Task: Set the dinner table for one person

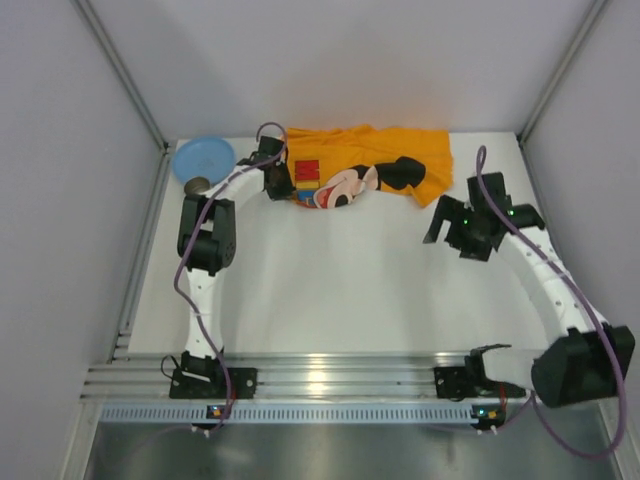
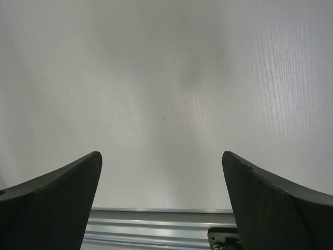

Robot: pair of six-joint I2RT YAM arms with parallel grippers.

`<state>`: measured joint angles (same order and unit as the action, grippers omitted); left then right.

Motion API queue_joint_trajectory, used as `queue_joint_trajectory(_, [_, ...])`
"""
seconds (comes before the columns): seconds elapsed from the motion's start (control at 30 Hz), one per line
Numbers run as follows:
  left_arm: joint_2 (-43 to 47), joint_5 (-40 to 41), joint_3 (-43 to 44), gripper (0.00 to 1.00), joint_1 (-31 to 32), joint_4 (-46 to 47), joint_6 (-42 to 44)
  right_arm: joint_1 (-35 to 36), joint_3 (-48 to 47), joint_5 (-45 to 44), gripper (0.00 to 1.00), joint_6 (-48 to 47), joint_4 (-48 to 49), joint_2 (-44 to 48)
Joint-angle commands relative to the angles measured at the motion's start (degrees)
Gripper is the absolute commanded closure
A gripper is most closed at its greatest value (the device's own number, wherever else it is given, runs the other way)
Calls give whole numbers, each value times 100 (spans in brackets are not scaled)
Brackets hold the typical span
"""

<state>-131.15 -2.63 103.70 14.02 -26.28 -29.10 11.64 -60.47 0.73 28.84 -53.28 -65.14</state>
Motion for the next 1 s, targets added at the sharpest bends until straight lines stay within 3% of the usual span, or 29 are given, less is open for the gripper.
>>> queue_joint_trajectory(0.0, [-157,-387,-16,100,48,-281,124,-738,-771,513,0,323,1037,-1118])
queue_joint_trajectory(0.13, [221,-430,-280,100,39,-289,229,-1594,-1080,1402,2,991,2247,-2421])
queue_joint_trajectory(0.3, [310,-1019,-456,100,83,-377,265,-1779,-2020,1736,3,1430,2594,-4221])
queue_joint_trajectory(0.4, [415,-1161,-535,100,136,-448,396,-1797,-2092,2183,5,2001,3067,-4917])
queue_joint_trajectory(0.53, [652,-1196,-719,100,145,-509,598,-1665,-1960,2458,8,2836,4077,-5420])
queue_joint_trajectory(0.77, [933,-1055,-983,100,119,-580,801,-1366,-2250,2449,12,3338,4370,-6141])
queue_joint_trajectory(0.87, [960,-1116,-966,100,40,-588,818,-1278,-2399,2432,33,3383,4431,-6291])
queue_joint_trajectory(0.9, [960,-1160,-948,100,13,-597,810,-1261,-2408,2388,55,3365,4431,-6291])
queue_joint_trajectory(0.97, [951,-1222,-922,100,-66,-597,792,-1269,-2356,2379,72,3321,4422,-6248])
